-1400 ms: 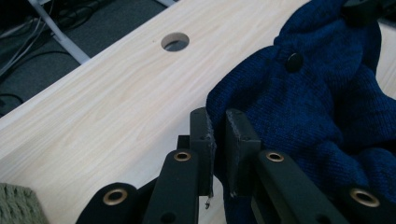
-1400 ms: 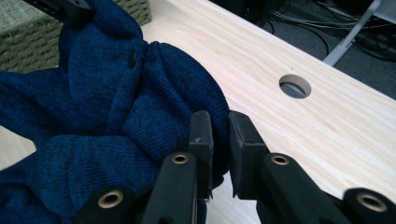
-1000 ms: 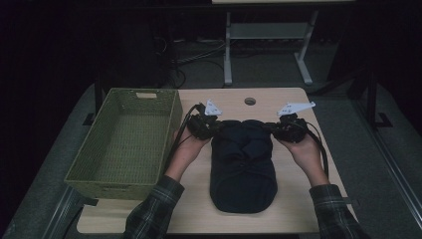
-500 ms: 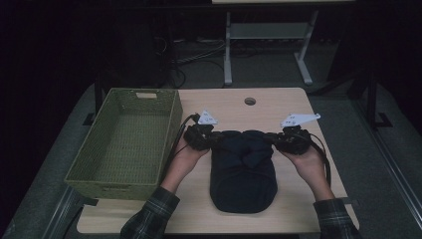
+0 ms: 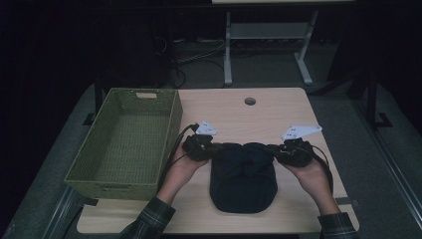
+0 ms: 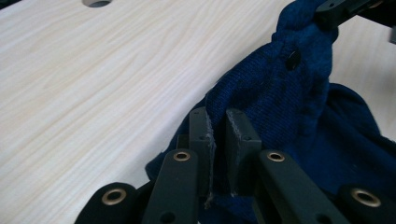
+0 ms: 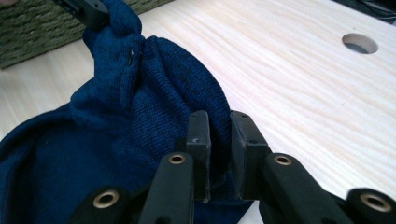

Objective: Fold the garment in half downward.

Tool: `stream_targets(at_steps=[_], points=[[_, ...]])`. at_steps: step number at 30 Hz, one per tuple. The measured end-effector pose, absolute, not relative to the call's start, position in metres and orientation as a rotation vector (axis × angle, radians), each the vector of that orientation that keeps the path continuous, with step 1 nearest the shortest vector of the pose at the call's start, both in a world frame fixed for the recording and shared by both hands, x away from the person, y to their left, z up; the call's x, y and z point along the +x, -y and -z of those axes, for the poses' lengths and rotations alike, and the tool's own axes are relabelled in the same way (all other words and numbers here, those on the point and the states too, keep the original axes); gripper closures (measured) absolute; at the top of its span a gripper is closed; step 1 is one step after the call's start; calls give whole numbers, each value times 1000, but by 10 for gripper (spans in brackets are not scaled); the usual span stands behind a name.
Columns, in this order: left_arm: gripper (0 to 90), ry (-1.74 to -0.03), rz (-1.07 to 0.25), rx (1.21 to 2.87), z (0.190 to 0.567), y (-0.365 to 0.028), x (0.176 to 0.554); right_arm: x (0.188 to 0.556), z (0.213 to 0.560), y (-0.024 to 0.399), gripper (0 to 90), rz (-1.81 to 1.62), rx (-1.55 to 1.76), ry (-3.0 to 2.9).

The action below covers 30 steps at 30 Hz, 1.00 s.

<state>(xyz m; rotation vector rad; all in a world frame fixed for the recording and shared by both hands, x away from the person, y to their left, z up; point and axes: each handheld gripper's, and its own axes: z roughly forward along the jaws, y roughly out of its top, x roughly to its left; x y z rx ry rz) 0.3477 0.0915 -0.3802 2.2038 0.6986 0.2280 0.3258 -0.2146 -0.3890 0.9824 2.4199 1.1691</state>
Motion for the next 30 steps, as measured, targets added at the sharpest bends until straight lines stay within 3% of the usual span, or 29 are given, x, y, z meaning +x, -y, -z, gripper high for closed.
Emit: stream_targets(at_steps=[19,30], points=[[802,-635,-124,2269,397,-95,306,281,419,217,752,-1176,976,-2509],[733,-641,-70,2290,418,-96,283,261,431,216,673,-1183,996,-2534]])
